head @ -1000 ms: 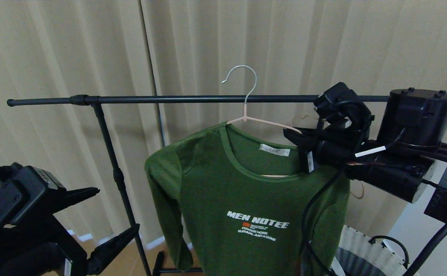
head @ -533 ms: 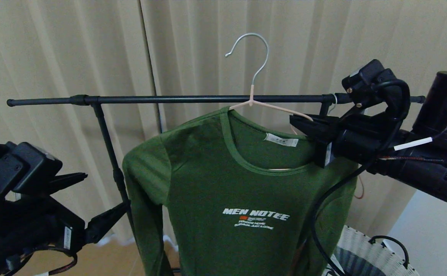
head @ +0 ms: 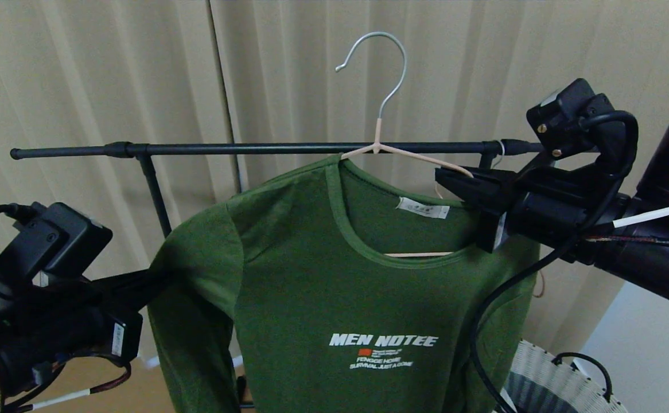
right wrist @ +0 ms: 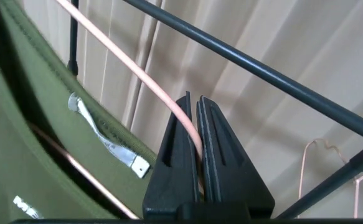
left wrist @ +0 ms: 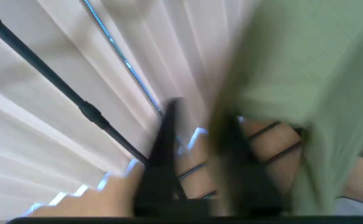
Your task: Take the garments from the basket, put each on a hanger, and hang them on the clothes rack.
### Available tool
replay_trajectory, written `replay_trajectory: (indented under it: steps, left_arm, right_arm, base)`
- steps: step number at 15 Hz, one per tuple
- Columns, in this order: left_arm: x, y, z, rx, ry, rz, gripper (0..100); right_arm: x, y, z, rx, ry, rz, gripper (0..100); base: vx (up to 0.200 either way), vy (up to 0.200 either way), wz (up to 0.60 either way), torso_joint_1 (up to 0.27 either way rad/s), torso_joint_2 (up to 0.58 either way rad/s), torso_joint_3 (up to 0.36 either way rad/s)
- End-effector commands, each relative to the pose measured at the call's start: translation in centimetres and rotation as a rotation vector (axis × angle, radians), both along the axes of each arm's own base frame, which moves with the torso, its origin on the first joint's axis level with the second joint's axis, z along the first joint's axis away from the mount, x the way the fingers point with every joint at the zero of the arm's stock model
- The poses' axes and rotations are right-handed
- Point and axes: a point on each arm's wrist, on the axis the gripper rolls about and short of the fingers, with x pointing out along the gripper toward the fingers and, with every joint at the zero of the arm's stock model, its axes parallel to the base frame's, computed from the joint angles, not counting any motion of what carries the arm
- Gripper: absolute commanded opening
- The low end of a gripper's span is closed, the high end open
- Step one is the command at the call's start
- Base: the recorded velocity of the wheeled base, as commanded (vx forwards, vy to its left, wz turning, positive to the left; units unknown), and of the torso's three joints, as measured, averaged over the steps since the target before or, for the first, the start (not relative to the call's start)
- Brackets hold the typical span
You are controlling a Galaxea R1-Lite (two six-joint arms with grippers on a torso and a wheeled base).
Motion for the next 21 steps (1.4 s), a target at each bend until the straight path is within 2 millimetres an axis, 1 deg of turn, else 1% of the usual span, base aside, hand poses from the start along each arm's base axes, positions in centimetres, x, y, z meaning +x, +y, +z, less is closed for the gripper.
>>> replay_trajectory:
  steps: [1,3,4,5,10,11,14,18,19,20,21]
  left_arm:
    - [0.0,0.7,-0.7,0.015,0.021,0.038,0]
    - [-0.1,1.9,-1.4,0.047,0.034,0.099,0]
    - [-0.1,1.9,-1.4,0.047,0.034,0.099,0]
    - [-0.3,3.0,-1.7,0.086,0.034,0.149,0]
    - [-0.6,3.1,-1.4,0.087,0.015,0.149,0]
    - [-0.6,3.1,-1.4,0.085,0.014,0.148,100]
    - [-1.1,3.2,-1.1,0.068,-0.004,0.151,100]
    - [-2.7,3.5,-0.9,-0.014,-0.037,0.173,100]
    - [-3.6,3.8,-1.2,-0.047,-0.043,0.184,100]
    - [-5.0,4.0,-1.5,-0.084,-0.059,0.193,100]
    - [-5.9,4.2,-2.1,-0.096,-0.063,0.194,100]
  right_arm:
    - [0.2,-0.1,-0.1,-0.004,0.002,-0.012,0]
    - [0.7,-1.0,-0.2,-0.008,0.004,-0.053,0]
    - [0.7,-1.0,-0.2,-0.008,0.004,-0.053,0]
    - [1.1,-1.6,-0.2,-0.011,0.007,-0.080,0]
    - [1.1,-1.6,-0.2,-0.013,0.009,-0.082,0]
    - [1.1,-1.6,-0.3,-0.014,0.011,-0.083,0]
    - [1.2,-1.6,-0.4,-0.018,0.017,-0.090,0]
    - [1.1,-1.8,-1.0,-0.055,0.067,-0.137,0]
    - [1.2,-2.1,-1.3,-0.065,0.079,-0.169,0]
    - [1.5,-2.9,-2.1,-0.090,0.114,-0.224,0]
    - [1.3,-3.2,-2.8,-0.116,0.149,-0.244,0]
  base:
    - [0.000,0.000,0.00,0.000,0.00,0.000]
    - [0.000,0.000,0.00,0.000,0.00,0.000]
    - [0.000,0.000,0.00,0.000,0.00,0.000]
    - [0.000,0.000,0.00,0.000,0.00,0.000]
    - [0.000,0.000,0.00,0.000,0.00,0.000]
    - [0.000,0.000,0.00,0.000,0.00,0.000]
    - [0.000,0.000,0.00,0.000,0.00,0.000]
    - [0.000,0.000,0.00,0.000,0.00,0.000]
    - [0.000,0.000,0.00,0.000,0.00,0.000]
    - [0.000,0.000,0.00,0.000,0.00,0.000]
    - [0.000,0.000,0.00,0.000,0.00,0.000]
